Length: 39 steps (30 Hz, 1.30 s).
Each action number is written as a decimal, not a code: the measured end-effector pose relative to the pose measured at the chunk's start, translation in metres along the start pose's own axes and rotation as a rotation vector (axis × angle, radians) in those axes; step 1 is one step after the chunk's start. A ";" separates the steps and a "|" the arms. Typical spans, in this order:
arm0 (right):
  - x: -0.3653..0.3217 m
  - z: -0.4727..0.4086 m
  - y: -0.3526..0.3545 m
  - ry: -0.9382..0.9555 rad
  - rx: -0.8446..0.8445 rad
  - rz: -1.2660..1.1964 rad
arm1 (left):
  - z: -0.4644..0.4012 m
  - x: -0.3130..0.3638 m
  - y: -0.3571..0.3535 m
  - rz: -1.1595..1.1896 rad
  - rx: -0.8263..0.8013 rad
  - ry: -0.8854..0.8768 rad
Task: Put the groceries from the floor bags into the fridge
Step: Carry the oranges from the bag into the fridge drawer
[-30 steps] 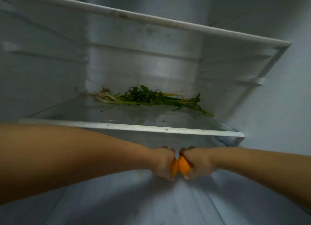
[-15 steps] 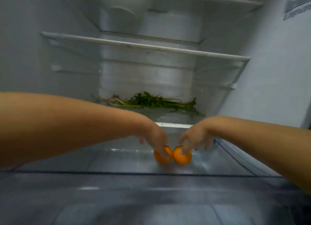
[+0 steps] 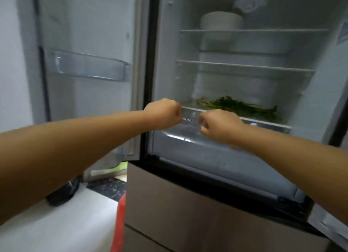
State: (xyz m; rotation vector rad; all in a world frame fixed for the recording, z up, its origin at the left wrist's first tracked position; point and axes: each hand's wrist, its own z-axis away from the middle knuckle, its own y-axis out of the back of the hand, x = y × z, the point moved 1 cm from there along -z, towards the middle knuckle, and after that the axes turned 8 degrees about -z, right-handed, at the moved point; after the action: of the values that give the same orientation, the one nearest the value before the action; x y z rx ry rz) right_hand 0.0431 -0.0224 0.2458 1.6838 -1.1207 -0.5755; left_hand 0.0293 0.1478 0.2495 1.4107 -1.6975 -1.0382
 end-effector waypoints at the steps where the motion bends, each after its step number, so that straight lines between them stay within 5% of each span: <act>1: -0.021 0.005 -0.002 0.032 -0.028 -0.014 | 0.022 -0.013 0.002 0.038 -0.002 0.035; 12: -0.329 0.074 -0.089 0.397 -0.292 -0.186 | 0.360 -0.193 -0.061 0.161 -0.157 0.563; 23: -0.767 0.164 -0.090 0.836 -0.455 -0.344 | 0.759 -0.413 0.056 0.003 -0.224 1.171; 39: -1.194 0.200 -0.173 1.187 -0.756 -0.354 | 1.000 -0.677 0.065 0.094 -0.283 1.617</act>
State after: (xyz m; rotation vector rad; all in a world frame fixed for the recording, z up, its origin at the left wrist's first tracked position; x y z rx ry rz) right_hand -0.5926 0.9464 -0.1446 1.1739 0.2509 -0.0868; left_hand -0.7653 0.9688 -0.1463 1.2633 -0.3647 0.1106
